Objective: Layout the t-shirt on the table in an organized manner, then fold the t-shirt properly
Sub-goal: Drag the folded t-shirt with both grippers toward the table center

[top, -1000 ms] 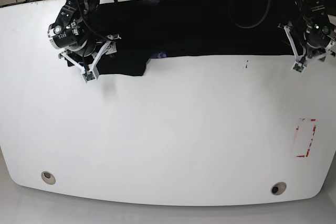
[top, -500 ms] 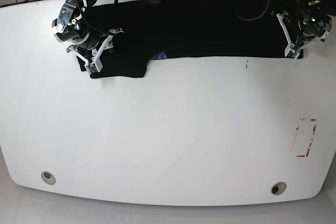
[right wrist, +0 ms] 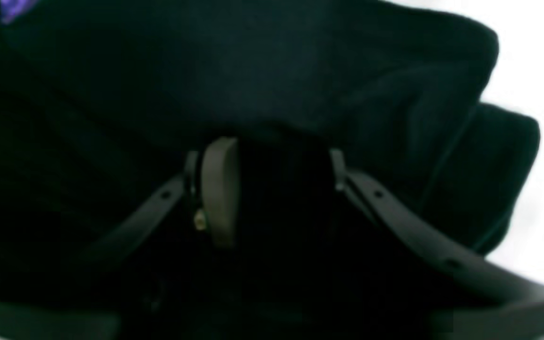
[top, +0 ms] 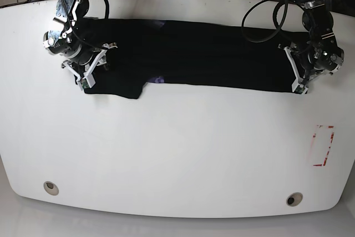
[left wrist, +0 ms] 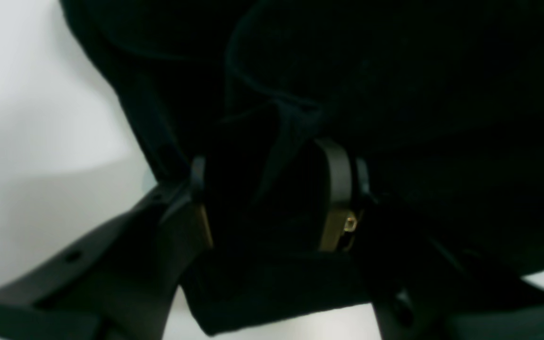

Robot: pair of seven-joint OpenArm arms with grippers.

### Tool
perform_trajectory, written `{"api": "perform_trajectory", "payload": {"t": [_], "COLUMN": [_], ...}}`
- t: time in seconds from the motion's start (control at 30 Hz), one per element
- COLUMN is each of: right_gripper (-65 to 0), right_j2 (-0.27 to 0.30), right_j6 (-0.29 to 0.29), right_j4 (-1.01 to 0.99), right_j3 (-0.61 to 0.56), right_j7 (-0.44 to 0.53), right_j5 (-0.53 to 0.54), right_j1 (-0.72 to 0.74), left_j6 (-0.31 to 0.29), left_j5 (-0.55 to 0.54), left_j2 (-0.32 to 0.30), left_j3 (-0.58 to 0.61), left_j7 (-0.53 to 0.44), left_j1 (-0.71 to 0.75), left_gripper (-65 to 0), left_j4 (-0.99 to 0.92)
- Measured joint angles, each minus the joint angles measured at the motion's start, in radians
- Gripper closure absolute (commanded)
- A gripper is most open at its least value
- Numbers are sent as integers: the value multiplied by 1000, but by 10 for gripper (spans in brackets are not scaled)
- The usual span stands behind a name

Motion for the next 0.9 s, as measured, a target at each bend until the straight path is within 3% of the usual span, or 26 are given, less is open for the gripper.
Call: {"api": "perform_trajectory", "payload": {"t": [0.13,0.3,0.43,0.5,0.7,0.9], "right_gripper": [-263,-447,-585,-621,-604,-574], "right_j2": [3,-2,-2,-4,-10,28], "right_j6": [-5,-13,-13,-13,-13,-13], "right_j4": [43,160,226,224,83,-101], "right_j3": [-1,0,0,-3,-2,3], "right_j7": [-60,-185,-190,-182,-172,-90], "right_j5": [-26,-73,-68,-68,-61,-72], "right_j1": [16,32,75,110,182,220], "left_j6": [0,-1,-1,-1,-2,-2], "left_j5": [-15,-14,-4,-3,2,3], "left_j2": [1,2,9,12,12,12], "left_j3": [2,4,7,6,7,6], "left_j7": [-3,5,26,30,35,41], "left_j1": [2,7,18,21,21,21], "left_gripper": [-247,-247,-247,-247,-247,-247], "left_j4": [0,29,56,67,81,115]}}
